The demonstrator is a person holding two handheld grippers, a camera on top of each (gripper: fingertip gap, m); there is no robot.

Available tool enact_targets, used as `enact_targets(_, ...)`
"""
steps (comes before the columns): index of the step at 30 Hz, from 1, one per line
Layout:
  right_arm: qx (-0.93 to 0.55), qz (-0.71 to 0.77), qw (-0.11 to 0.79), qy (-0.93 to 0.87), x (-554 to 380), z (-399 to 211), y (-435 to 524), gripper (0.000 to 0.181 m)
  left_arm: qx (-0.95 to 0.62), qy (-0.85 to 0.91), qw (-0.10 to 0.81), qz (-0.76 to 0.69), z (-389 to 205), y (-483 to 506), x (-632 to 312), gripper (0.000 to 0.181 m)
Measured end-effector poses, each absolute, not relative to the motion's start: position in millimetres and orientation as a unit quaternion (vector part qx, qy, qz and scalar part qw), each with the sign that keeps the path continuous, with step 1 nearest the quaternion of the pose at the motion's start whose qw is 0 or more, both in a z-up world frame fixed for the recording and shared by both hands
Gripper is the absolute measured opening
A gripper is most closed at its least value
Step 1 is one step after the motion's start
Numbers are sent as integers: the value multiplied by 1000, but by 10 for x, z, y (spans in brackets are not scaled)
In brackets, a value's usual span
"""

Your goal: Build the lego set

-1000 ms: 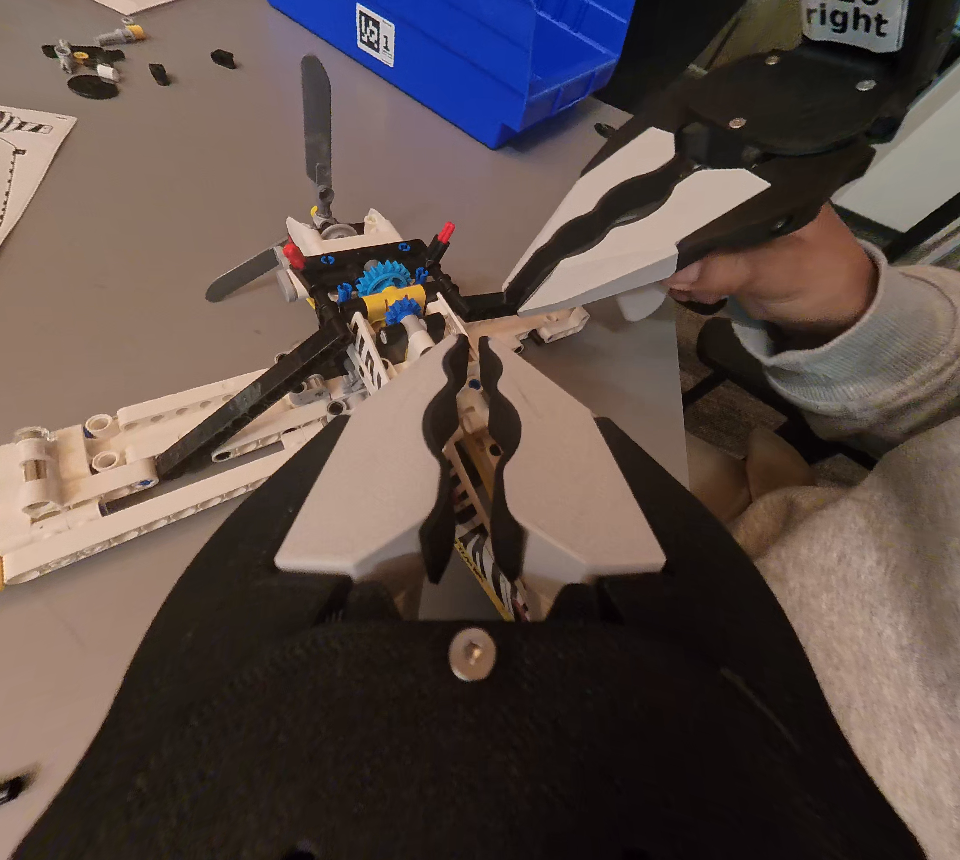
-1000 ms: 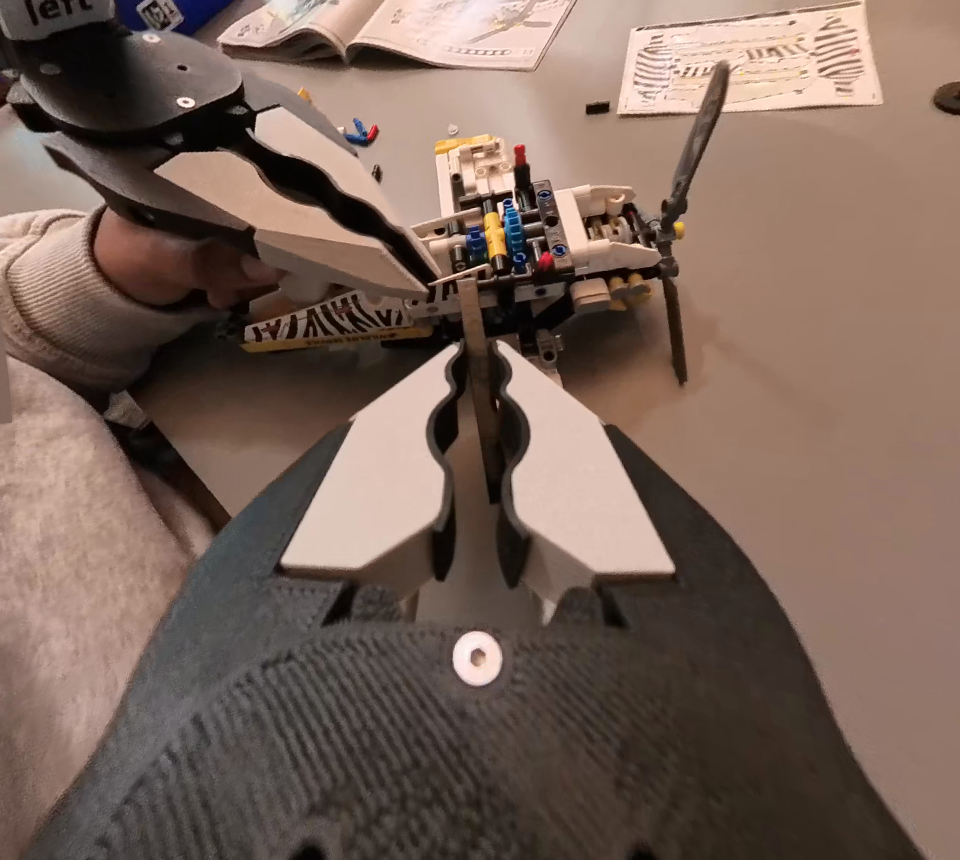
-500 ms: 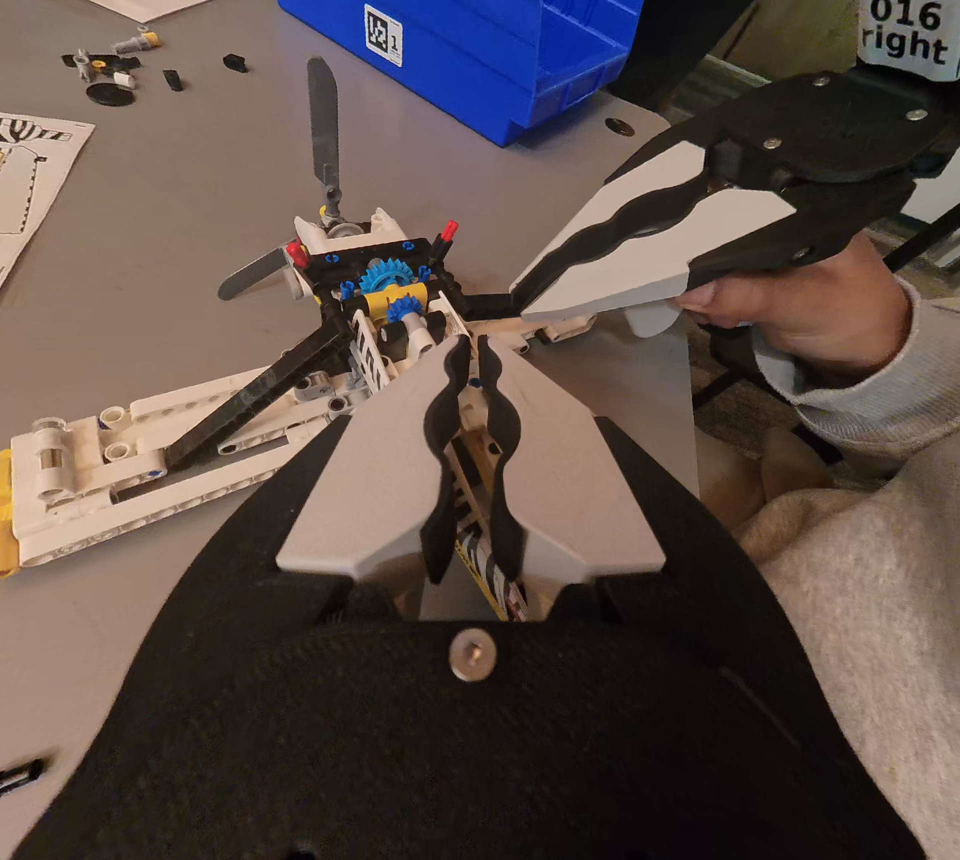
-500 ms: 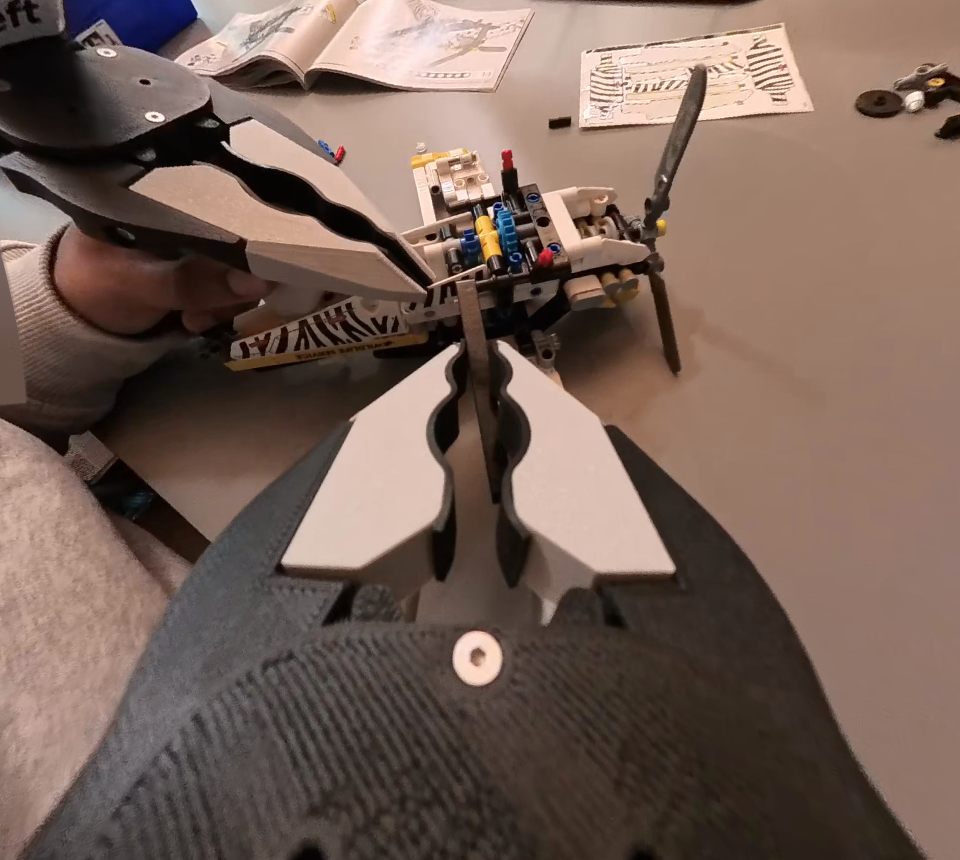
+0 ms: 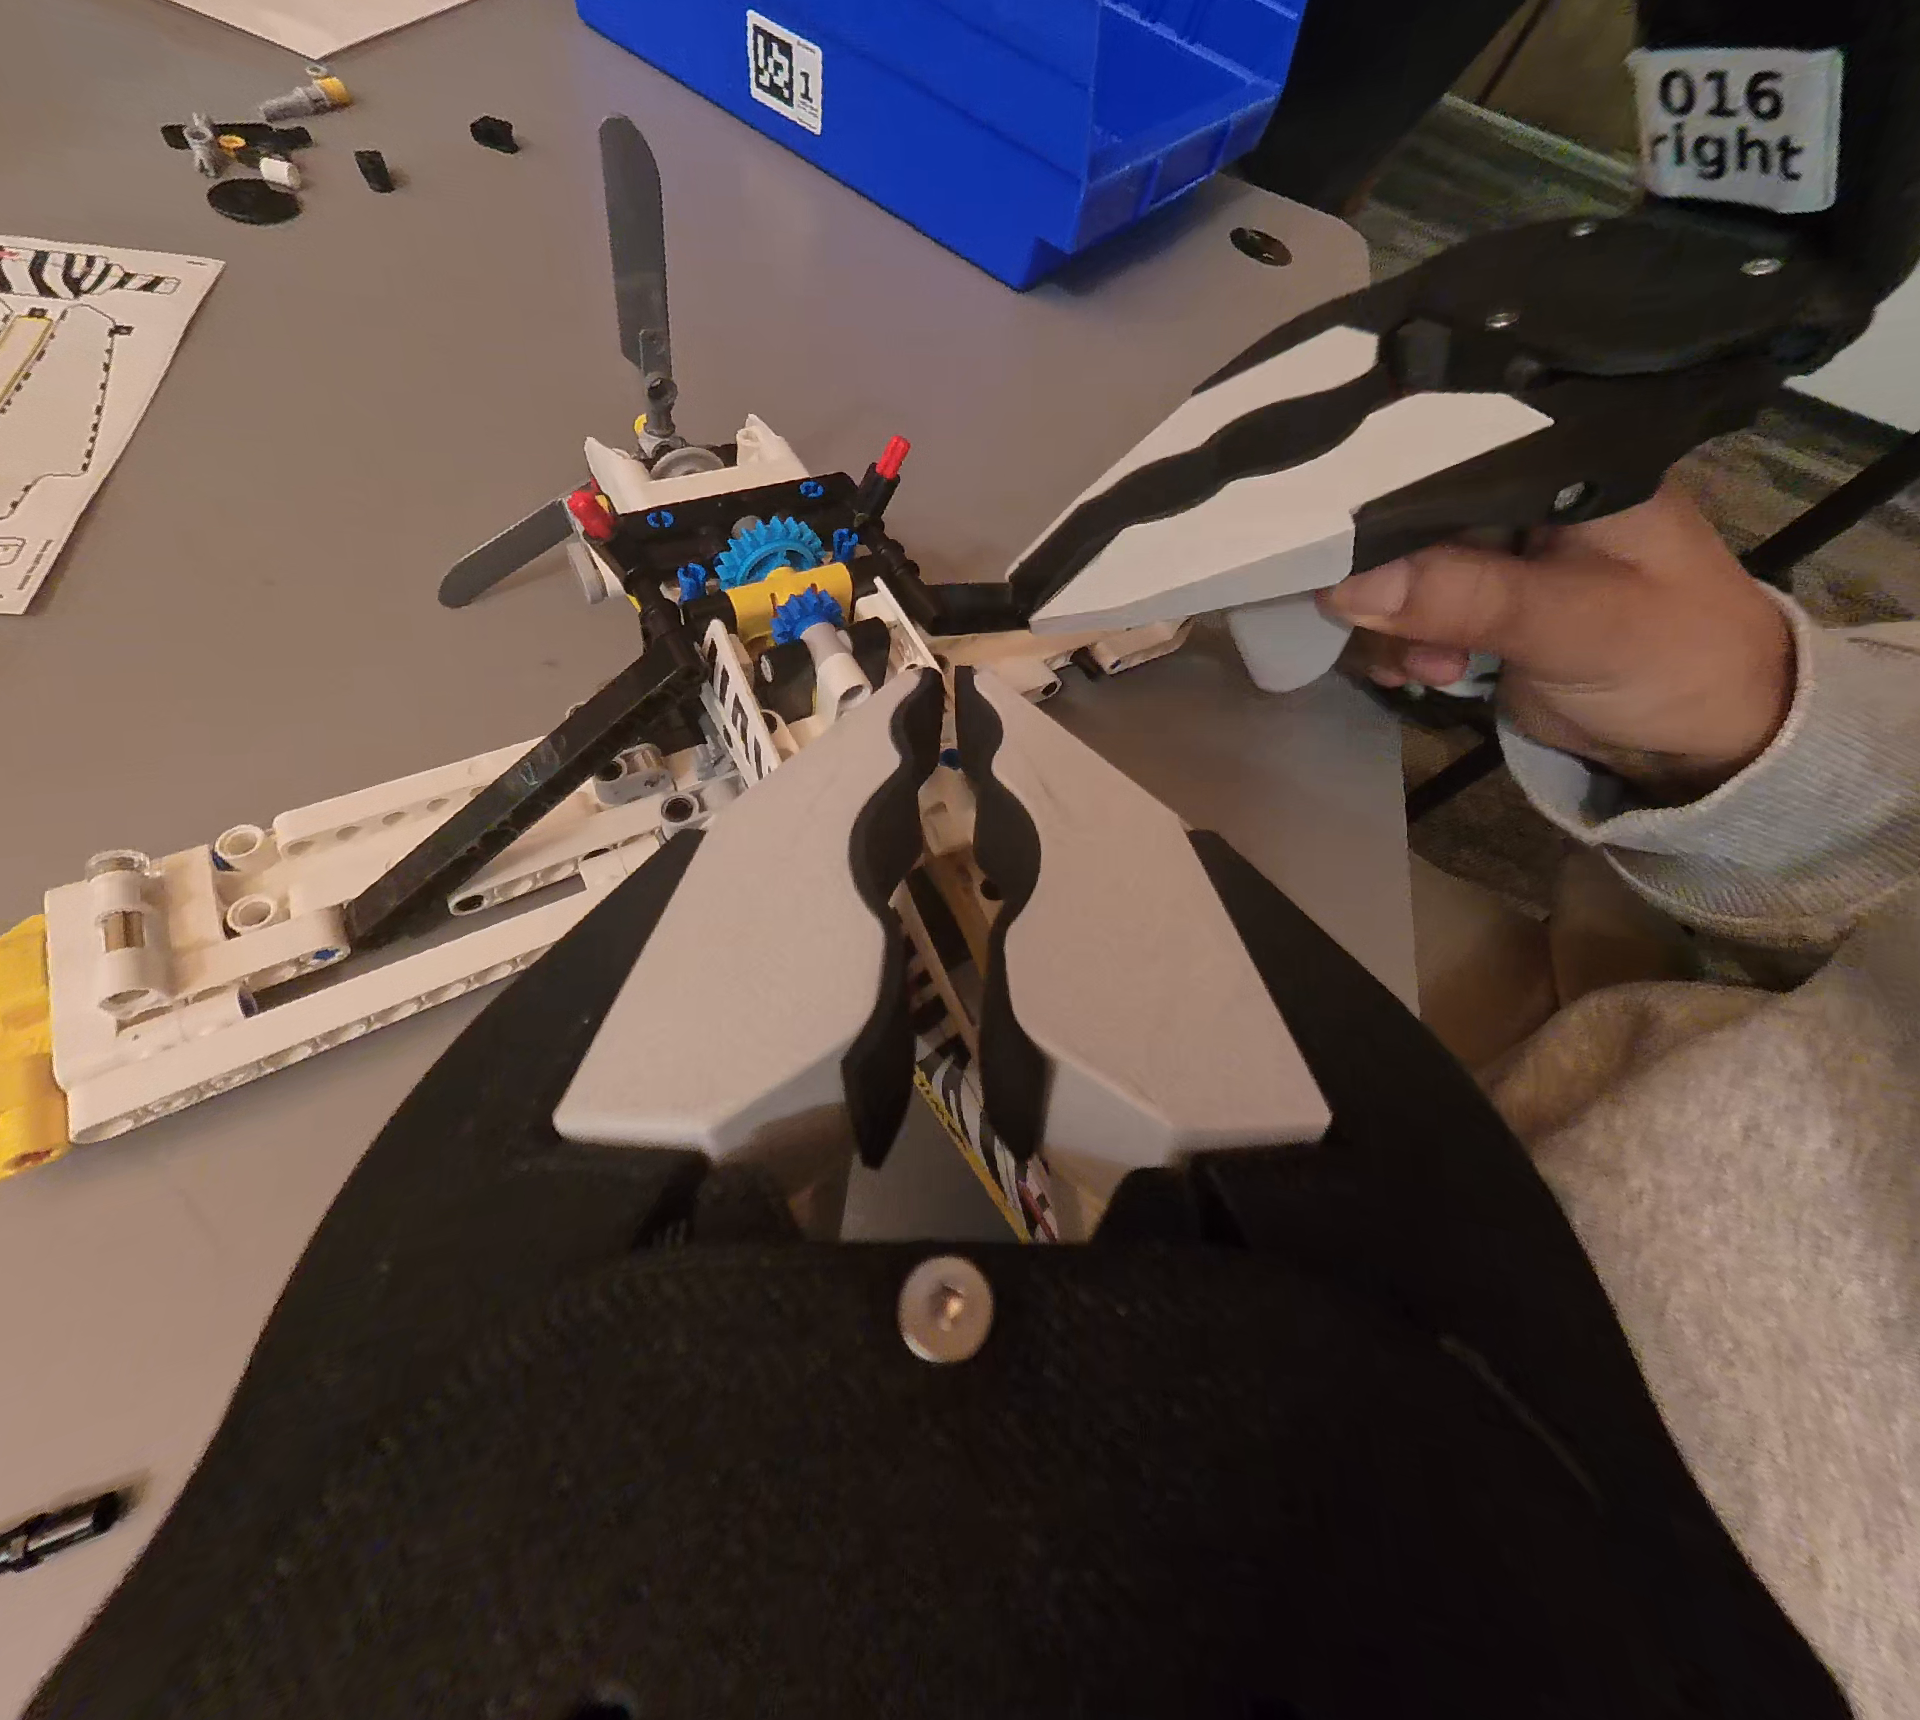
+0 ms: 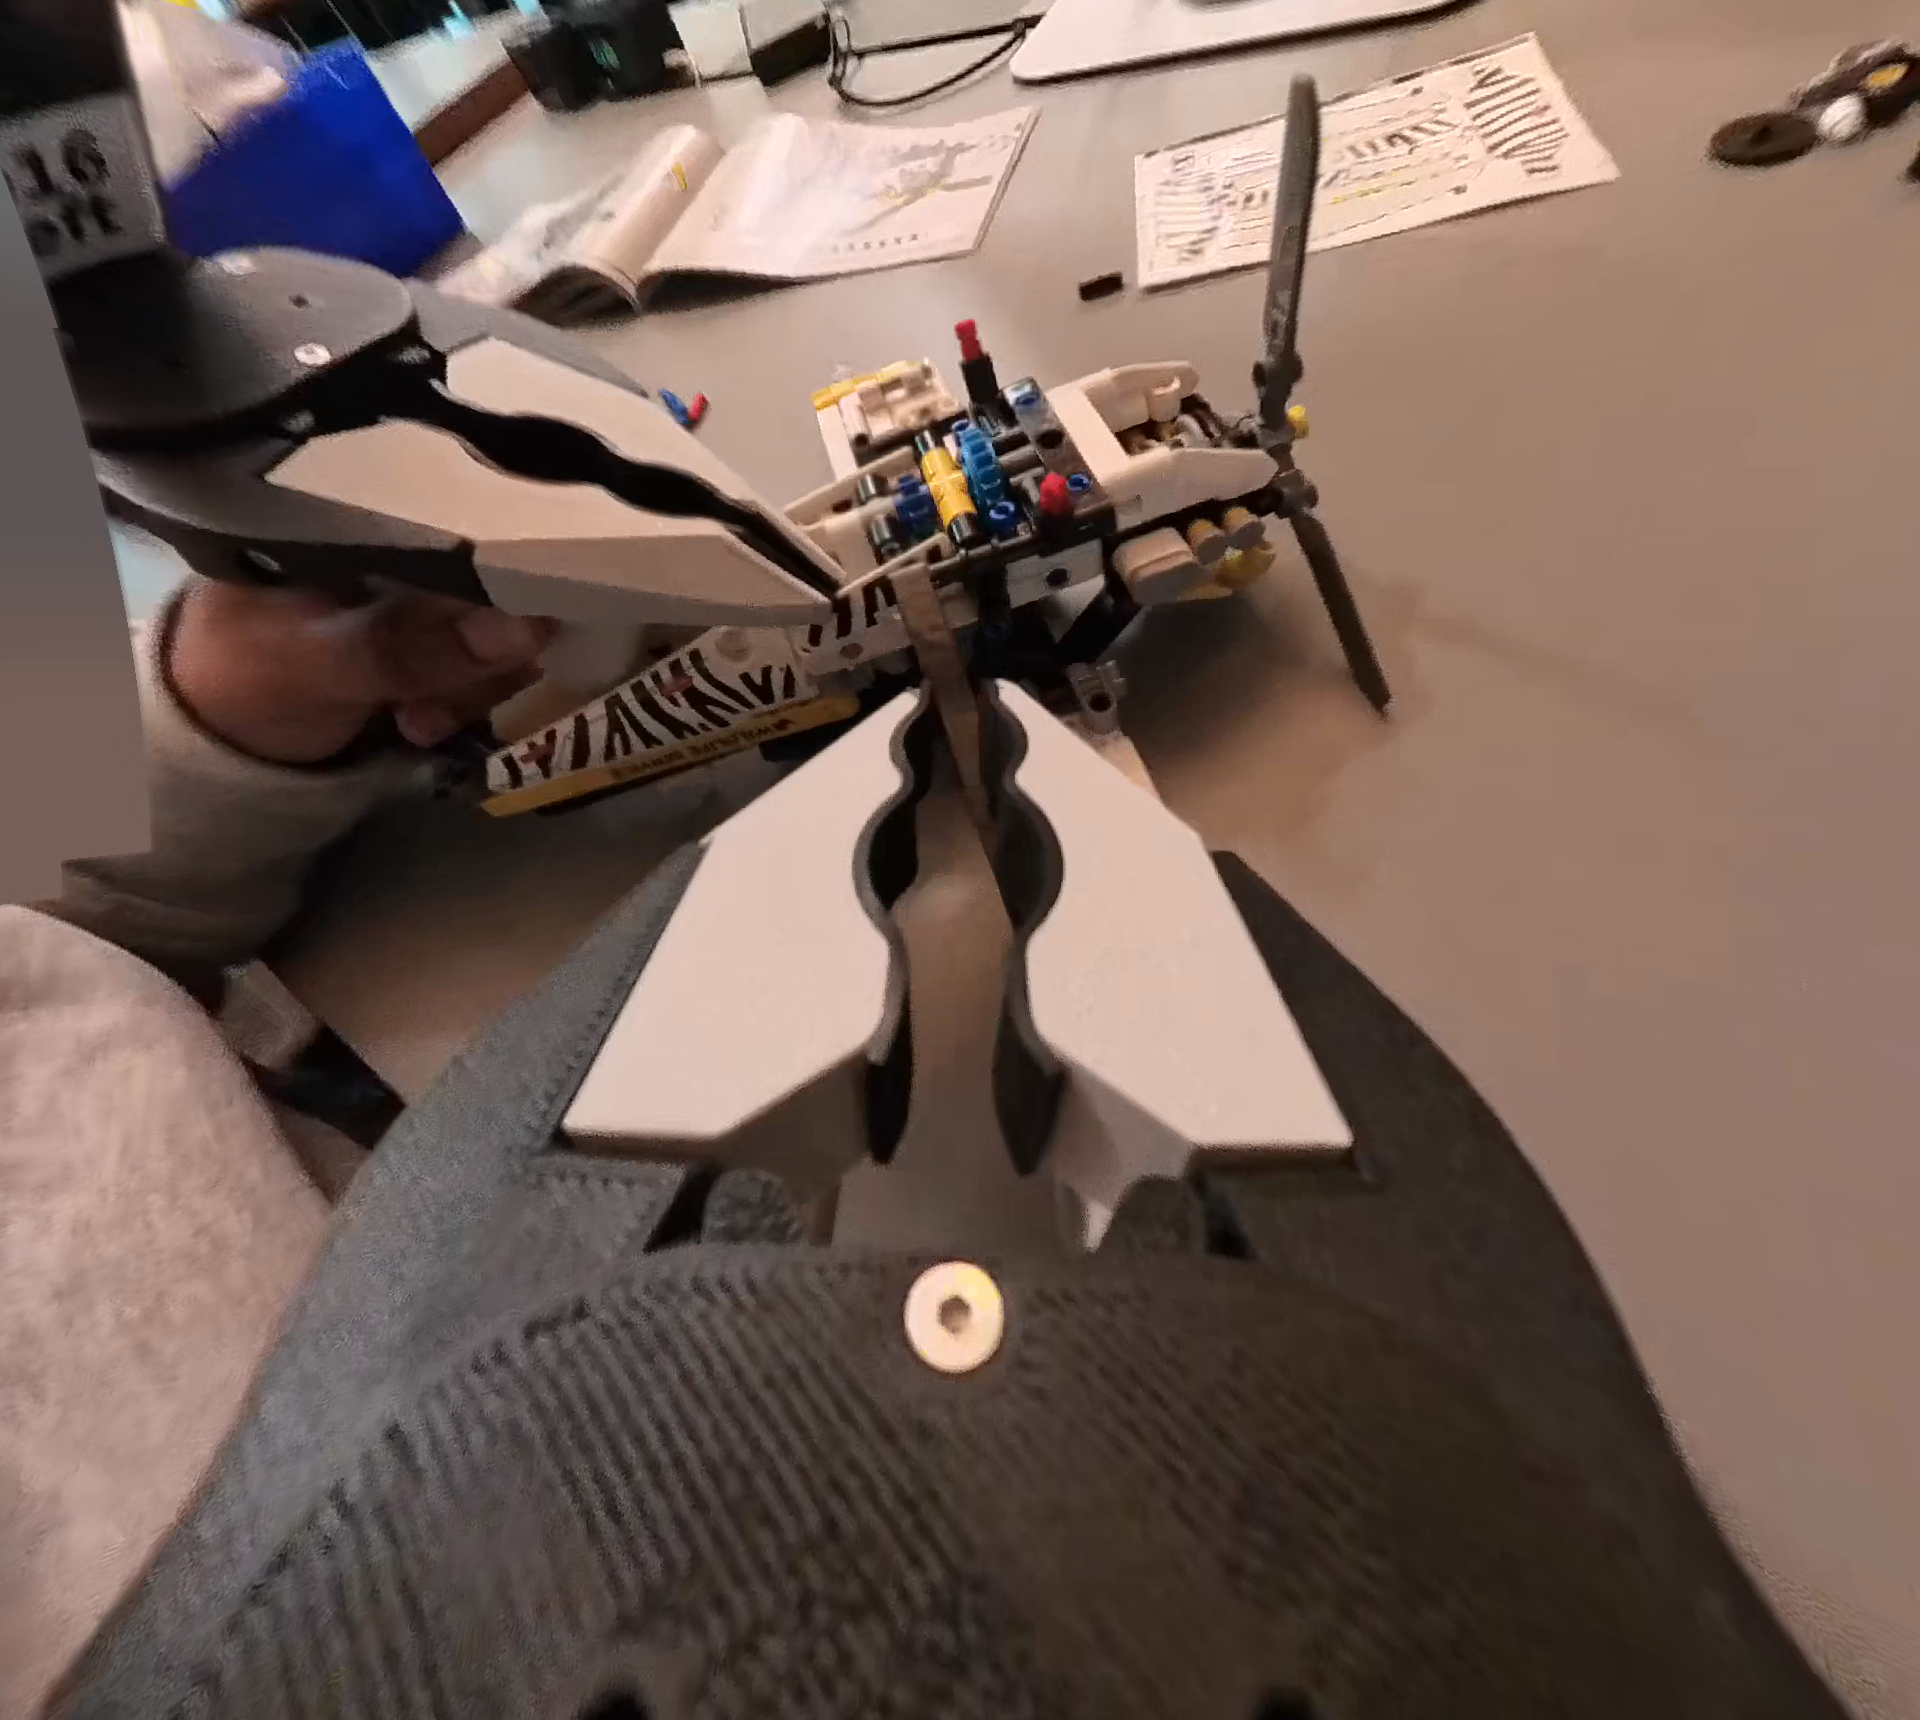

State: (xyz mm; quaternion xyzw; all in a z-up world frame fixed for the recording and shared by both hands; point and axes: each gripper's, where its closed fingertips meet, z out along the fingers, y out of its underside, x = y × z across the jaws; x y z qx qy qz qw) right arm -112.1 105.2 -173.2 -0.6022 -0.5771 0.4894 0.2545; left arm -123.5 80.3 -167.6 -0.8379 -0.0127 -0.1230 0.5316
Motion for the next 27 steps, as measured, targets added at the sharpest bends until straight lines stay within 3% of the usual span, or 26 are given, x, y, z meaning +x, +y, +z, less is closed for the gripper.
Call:
enact_targets(6, -616, 516, 218, -554, -1119, -1730, 1060, 5, -837, -14, 532, -125, -1675, 803, -1236, 1)
enact_targets(14, -622, 415, 229, -623, -1123, -1692, 1079, 6, -836, -16, 533, -126, -1674, 803, -1241, 0)
enact_targets(20, -650, 403, 165, -623, -1136, -1676, 1074, 5, -836, -18, 534, -124, -1672, 805, -1250, 0)
enact_targets(27, -655, 412, 223, -593, -1209, -1691, 1065, 6, -837, -33, 536, -111, -1675, 807, -1307, 0)
